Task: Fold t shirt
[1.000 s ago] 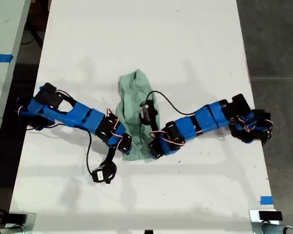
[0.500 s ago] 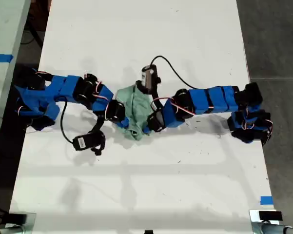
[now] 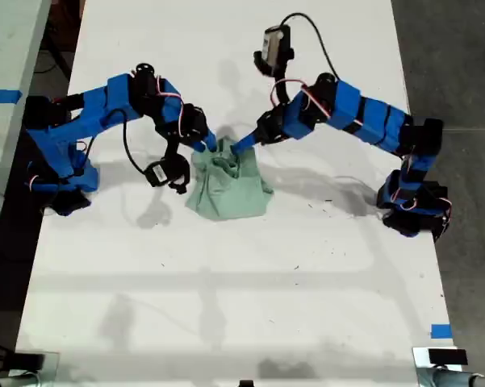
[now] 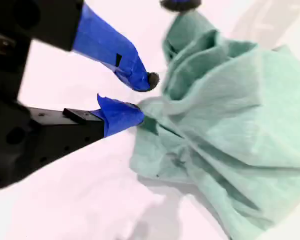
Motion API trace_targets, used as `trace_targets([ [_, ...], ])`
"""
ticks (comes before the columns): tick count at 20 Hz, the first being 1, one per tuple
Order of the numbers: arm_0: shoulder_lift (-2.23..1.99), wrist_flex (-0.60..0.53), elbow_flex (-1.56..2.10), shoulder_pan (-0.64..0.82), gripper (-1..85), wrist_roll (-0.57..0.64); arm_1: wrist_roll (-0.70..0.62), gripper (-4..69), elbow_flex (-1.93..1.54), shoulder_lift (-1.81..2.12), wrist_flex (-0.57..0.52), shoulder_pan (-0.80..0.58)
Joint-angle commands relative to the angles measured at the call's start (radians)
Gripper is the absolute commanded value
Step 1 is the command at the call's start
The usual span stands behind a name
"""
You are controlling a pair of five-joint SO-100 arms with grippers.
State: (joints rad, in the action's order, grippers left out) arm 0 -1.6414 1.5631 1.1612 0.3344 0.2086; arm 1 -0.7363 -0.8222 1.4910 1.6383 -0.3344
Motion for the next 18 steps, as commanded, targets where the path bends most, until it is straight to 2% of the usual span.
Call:
trace_targets([
  [1, -0.147, 0.014, 0.009, 0.138, 8.8, 0.060, -0.038, 41.3, 0.044, 0.187, 0.095, -0.112],
  [5, -0.252, 0.025, -0.003, 0.319, 6.5, 0.160, -0.057, 39.6, -0.092, 0.371, 0.109, -0.156],
  [8, -0.353, 0.021, -0.061, 0.215, -0.3, 0.160, -0.012, 31.9, -0.261, 0.540, 0.109, -0.095],
  [9, -0.402, 0.017, -0.057, 0.143, -0.3, 0.147, 0.028, 27.5, -0.350, 0.627, 0.104, -0.064],
  [10, -0.459, 0.012, -0.020, 0.067, -0.3, 0.118, 0.081, 20.2, -0.454, 0.721, 0.091, -0.017],
  [11, -0.511, 0.005, 0.043, 0.009, -0.3, 0.106, 0.138, 7.7, -0.563, 0.810, 0.075, 0.043],
  [12, -0.571, -0.023, 0.155, -0.035, -0.3, 0.101, 0.189, 0.5, -0.701, 0.904, 0.041, 0.097],
  [14, -0.782, -0.179, 0.537, -0.038, -0.3, 0.124, 0.221, 0.5, -1.017, 1.123, -0.060, 0.144],
  [18, -1.216, -0.454, 1.341, 0.170, -0.3, 0.202, 0.178, 0.5, -1.500, 1.384, -0.181, 0.150],
])
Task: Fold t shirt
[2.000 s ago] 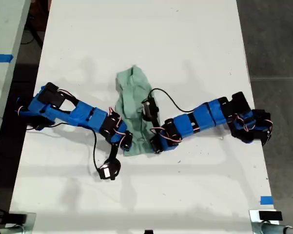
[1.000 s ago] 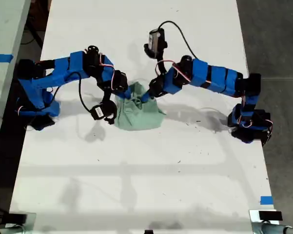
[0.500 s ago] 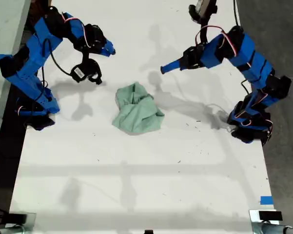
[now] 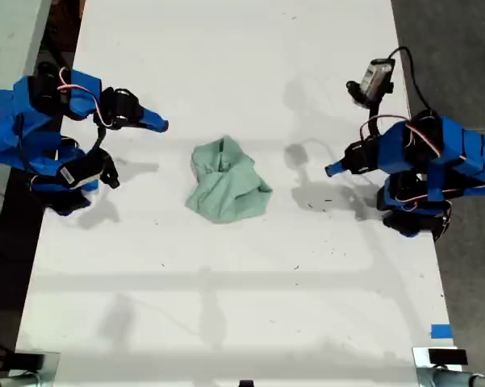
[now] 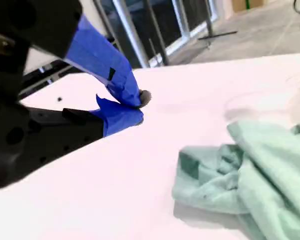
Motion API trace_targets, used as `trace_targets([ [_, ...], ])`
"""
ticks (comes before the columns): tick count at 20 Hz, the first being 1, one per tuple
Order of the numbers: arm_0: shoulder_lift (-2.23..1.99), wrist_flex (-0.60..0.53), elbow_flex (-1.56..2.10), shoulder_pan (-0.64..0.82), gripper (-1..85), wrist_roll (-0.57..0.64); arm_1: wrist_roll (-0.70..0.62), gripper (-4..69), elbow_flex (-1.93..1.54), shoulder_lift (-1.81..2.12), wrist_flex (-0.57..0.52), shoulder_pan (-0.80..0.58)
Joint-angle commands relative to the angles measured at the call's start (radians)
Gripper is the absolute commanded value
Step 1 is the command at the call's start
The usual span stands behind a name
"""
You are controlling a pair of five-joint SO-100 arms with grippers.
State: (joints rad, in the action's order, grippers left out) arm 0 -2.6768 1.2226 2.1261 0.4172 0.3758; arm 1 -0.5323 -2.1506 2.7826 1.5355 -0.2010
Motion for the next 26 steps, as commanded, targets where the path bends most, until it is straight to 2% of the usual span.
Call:
trace_targets([
  [1, -0.232, -0.195, 0.520, 0.104, -0.3, 0.071, -0.038, 0.7, -0.264, 0.121, -0.114, 0.014],
  [3, -0.281, -0.339, 0.718, 0.110, -0.3, 0.123, -0.087, 0.7, -0.456, 0.222, -0.210, -0.018],
  [5, -0.434, -0.423, 0.881, 0.138, -0.3, 0.167, -0.147, 0.7, -0.612, 0.371, -0.250, -0.078],
  [6, -0.598, -0.419, 0.979, 0.153, -0.3, 0.190, -0.181, 0.7, -0.683, 0.466, -0.258, -0.100],
  [7, -0.851, -0.331, 1.085, 0.189, -0.3, 0.198, -0.222, 0.8, -0.759, 0.584, -0.253, -0.124],
  [8, -0.923, -0.259, 1.100, 0.218, -0.3, 0.199, -0.293, 1.1, -0.862, 0.732, -0.224, -0.166],
  [9, -0.908, -0.272, 1.092, 0.241, -0.3, 0.204, -0.308, 1.2, -0.933, 0.710, -0.305, -0.198],
  [10, -0.922, -0.276, 1.100, 0.210, -0.3, 0.201, -0.339, 1.2, -0.937, 0.723, -0.321, -0.198],
  [17, -0.922, -0.267, 1.132, 0.273, -0.3, 0.137, -0.235, 1.2, -0.956, 0.723, -0.296, -0.169],
  [26, -0.922, -0.264, 1.144, 0.301, -0.3, 0.104, -0.213, 1.2, -0.956, 0.723, -0.291, -0.158],
])
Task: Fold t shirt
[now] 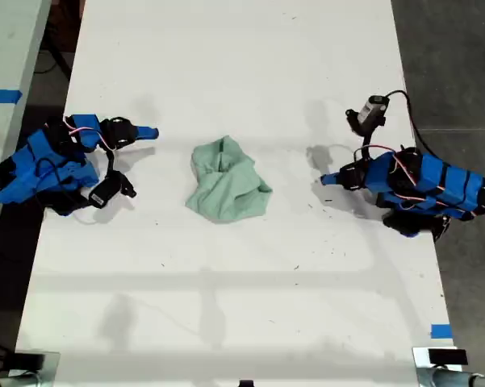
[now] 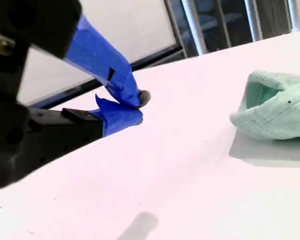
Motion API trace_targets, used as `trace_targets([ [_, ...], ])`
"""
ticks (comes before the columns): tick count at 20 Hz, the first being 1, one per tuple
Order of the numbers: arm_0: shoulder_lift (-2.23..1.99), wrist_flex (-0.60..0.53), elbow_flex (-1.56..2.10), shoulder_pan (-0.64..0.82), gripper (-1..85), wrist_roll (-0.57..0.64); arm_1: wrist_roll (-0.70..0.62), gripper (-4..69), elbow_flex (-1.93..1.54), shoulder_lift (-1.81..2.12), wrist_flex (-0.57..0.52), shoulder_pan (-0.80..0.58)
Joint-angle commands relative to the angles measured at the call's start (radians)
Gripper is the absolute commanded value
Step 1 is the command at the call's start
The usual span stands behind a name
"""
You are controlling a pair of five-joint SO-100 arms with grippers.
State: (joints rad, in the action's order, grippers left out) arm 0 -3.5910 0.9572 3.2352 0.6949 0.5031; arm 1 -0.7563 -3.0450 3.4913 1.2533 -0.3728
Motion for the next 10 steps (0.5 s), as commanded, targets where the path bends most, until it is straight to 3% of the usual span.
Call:
trace_targets([
  [1, -0.008, 0.002, 0.037, 0.029, -0.3, -0.026, 0.011, 1.2, -0.061, 0.014, -0.009, 0.014],
  [8, -0.008, 0.012, -0.005, -0.049, -0.3, -0.002, 0.011, 1.2, -0.061, 0.014, -0.009, 0.011],
  [10, -0.008, 0.008, -0.021, -0.028, -0.3, 0.055, 0.009, 1.2, -0.061, 0.014, -0.009, 0.014],
])
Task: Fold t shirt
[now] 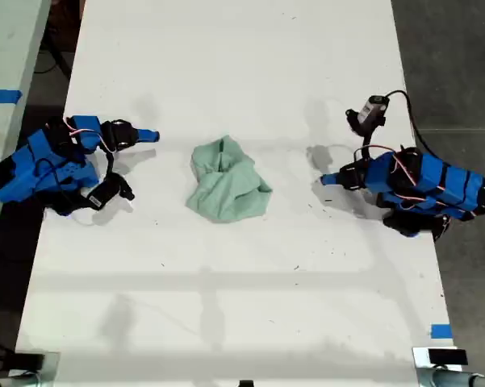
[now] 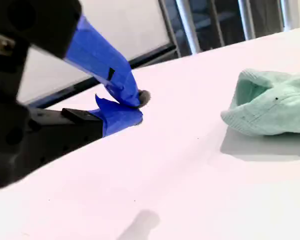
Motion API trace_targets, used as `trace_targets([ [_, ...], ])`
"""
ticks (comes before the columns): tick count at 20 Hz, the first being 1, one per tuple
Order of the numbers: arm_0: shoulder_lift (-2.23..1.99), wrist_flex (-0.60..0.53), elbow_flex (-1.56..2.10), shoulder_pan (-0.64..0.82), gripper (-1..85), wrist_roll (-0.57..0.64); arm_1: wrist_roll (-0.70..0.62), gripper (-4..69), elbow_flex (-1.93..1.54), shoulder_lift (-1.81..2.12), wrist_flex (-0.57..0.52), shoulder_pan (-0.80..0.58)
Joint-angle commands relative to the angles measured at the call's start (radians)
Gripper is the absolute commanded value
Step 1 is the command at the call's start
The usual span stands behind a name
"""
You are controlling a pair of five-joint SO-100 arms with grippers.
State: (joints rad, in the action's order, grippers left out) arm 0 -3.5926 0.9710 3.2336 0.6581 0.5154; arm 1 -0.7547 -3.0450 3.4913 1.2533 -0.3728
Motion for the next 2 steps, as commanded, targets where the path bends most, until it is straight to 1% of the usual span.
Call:
trace_targets([
  [1, -0.006, -0.025, -0.032, 0.034, -0.3, 0.086, -0.002, 1.2, -0.061, 0.014, -0.011, 0.012],
  [2, -0.006, -0.055, -0.035, 0.051, -0.3, 0.114, -0.008, 1.5, -0.060, 0.014, -0.006, -0.003],
])
